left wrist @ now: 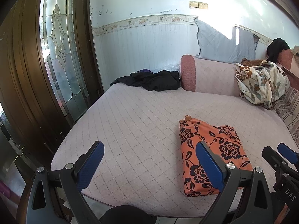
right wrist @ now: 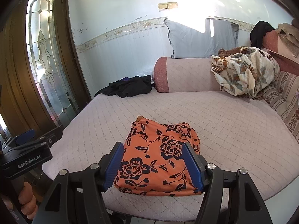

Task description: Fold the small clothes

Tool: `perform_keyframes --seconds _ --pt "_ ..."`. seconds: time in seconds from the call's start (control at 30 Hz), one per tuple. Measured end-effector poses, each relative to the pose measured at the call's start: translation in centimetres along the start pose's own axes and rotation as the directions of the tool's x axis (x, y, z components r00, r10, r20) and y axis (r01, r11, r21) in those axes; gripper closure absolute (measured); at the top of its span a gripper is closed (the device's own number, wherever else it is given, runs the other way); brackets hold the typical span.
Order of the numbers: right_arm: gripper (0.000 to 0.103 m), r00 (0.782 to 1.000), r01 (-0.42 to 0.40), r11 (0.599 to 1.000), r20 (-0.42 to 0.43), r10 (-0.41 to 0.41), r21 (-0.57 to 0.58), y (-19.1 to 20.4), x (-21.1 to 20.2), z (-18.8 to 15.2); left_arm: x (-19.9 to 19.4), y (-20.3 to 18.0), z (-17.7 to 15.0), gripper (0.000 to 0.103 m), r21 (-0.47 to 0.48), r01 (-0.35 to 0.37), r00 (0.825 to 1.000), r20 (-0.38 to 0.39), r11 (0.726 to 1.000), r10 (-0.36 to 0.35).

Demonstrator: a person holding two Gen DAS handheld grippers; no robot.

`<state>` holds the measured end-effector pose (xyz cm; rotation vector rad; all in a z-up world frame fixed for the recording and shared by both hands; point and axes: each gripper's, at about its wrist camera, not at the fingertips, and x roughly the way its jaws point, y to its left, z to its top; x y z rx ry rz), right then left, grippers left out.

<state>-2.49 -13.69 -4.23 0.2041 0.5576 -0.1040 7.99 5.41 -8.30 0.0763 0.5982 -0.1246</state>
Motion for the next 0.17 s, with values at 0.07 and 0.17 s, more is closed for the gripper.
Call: perform_keyframes --seconds 0.07,0.17 --pt "0.034 1.0 0.001 1.0 -0.002 -0.001 0.003 -0.18 0.39 0.2 0.27 -0.08 0.09 0.005 0.001 0.004 1.0 0.001 1.0 -0.004" --pt "0.034 1.0 0.004 1.0 -0.002 -0.004 0.005 -0.4 1.04 0.5 0.82 -0.22 0.22 0.005 0.002 0.006 1.0 -0.003 1.0 -0.006"
